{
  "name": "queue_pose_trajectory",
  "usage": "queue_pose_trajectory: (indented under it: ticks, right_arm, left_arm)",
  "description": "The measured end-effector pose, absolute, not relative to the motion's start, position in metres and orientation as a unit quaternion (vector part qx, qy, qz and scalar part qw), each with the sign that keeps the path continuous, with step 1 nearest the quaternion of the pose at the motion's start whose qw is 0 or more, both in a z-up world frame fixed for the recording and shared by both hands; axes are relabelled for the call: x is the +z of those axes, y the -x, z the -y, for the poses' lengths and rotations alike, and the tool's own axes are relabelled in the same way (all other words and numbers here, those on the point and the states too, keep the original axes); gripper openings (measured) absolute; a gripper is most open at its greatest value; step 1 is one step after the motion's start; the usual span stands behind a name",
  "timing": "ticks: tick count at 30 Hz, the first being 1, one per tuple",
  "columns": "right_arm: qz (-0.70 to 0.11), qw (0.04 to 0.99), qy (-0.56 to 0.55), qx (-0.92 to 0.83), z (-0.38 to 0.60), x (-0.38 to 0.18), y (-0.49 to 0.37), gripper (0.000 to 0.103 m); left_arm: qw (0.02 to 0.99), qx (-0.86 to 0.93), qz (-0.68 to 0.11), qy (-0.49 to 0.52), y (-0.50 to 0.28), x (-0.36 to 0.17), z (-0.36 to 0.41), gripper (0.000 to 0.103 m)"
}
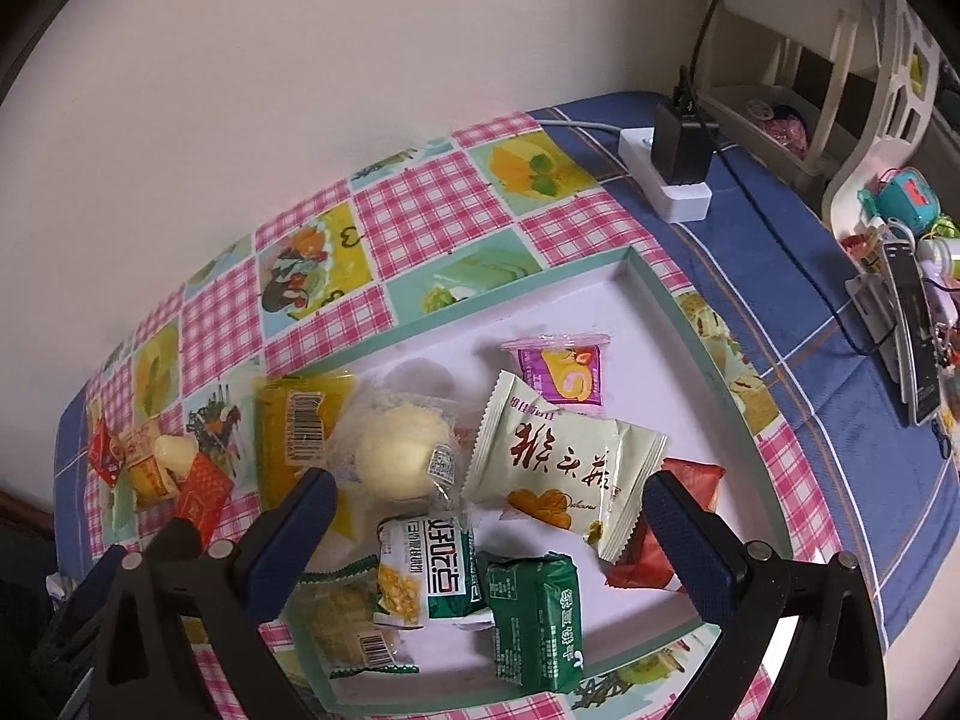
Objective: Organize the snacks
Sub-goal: 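Open both tools to release the packs and lift away from the tray, then move both tools back toward the remaining snacks beside the tray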
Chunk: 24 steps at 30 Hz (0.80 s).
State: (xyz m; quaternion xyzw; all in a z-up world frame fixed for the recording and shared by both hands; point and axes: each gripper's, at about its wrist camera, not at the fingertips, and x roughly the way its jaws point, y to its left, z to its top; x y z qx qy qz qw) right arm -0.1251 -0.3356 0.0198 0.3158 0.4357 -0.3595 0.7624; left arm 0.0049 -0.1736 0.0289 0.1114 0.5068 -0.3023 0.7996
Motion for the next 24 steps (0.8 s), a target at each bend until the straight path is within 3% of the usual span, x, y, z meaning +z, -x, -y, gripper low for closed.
queue_pose_trajectory:
  ticks: [24]
  right_arm:
    - [-0.462, 0.785, -0.282, -0.301, 0.285, 0.009, 0.076, 0.103]
  left_arm:
    - [0.801, -0.244, -0.544, -0.049, -0.068, 0.012, 0.108, 0.097]
